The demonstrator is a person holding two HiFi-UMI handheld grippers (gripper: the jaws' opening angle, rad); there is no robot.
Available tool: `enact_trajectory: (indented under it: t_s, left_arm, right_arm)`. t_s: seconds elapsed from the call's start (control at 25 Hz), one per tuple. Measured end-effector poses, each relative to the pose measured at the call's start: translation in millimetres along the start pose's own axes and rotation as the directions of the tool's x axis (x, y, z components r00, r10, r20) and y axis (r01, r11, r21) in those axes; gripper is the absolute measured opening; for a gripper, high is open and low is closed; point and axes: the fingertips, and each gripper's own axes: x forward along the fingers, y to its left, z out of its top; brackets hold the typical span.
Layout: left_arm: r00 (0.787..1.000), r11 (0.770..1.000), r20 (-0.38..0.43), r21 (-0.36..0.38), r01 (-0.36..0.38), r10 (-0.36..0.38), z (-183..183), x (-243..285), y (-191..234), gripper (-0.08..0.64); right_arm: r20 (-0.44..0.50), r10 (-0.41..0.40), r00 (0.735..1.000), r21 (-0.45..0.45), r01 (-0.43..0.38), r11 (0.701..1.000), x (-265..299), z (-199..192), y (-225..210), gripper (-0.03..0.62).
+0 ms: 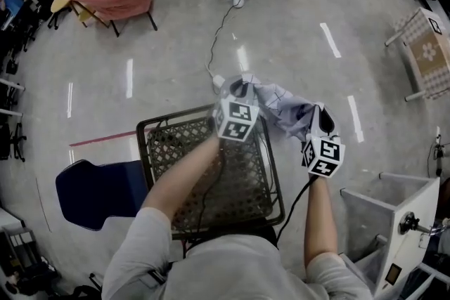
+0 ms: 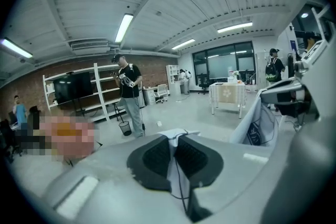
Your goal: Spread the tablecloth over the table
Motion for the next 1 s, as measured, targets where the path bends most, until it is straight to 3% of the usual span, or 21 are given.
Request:
enact_trajectory:
  t_s: [0.4, 0.76, 1.0]
  left_arm:
    - [0.99, 0.986, -0.037, -0.093, -0.141, 0.138, -17, -9, 97, 0.023]
    - [0.977, 0.975, 0.029, -0.075, -0.208, 0.211, 25, -4, 162, 0.023]
    - [0.947, 0.947, 0.059, -0.083, -0.31, 0.315, 43, -30, 210, 0.023]
  right_arm:
    - [0.048, 0.132, 0.99, -0.026, -0.131, 0.991, 67, 40, 57, 0.008]
    - [0.126, 0.164, 0.978, -0.068, -0.156, 0.985, 79, 77, 60, 0.008]
    - [0.112, 0.185, 0.976, -0.048, -0.181, 0.982, 87, 73, 64, 0.008]
